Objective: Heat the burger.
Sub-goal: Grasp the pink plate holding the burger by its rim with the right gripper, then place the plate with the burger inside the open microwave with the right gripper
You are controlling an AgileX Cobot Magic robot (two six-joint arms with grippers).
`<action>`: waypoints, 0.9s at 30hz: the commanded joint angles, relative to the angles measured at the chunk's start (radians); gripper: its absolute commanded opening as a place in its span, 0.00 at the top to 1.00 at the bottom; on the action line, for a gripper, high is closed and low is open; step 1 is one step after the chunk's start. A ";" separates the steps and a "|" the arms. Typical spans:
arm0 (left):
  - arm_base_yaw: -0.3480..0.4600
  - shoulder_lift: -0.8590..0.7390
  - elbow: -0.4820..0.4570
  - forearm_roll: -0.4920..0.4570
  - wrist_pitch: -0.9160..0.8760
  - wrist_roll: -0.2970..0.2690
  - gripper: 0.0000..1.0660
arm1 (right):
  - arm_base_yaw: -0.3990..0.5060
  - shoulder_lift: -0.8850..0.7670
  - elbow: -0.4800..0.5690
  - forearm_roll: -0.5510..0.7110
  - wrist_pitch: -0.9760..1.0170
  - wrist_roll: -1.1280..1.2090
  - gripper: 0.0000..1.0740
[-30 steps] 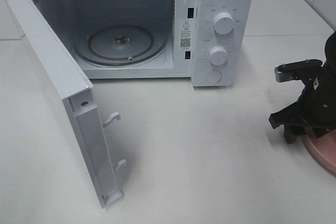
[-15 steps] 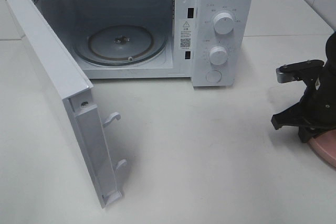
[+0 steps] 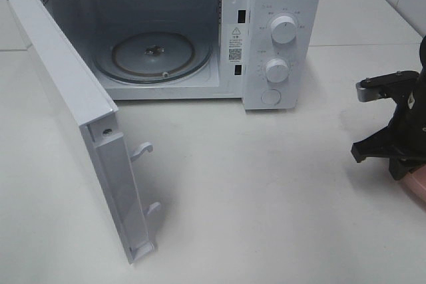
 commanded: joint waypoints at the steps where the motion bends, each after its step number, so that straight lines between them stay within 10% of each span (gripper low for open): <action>1: 0.003 -0.005 0.000 -0.010 0.004 -0.007 0.06 | 0.021 -0.022 0.003 -0.021 0.037 0.023 1.00; 27: 0.003 -0.005 0.000 -0.010 0.004 -0.007 0.06 | 0.205 -0.152 0.003 -0.257 0.243 0.207 1.00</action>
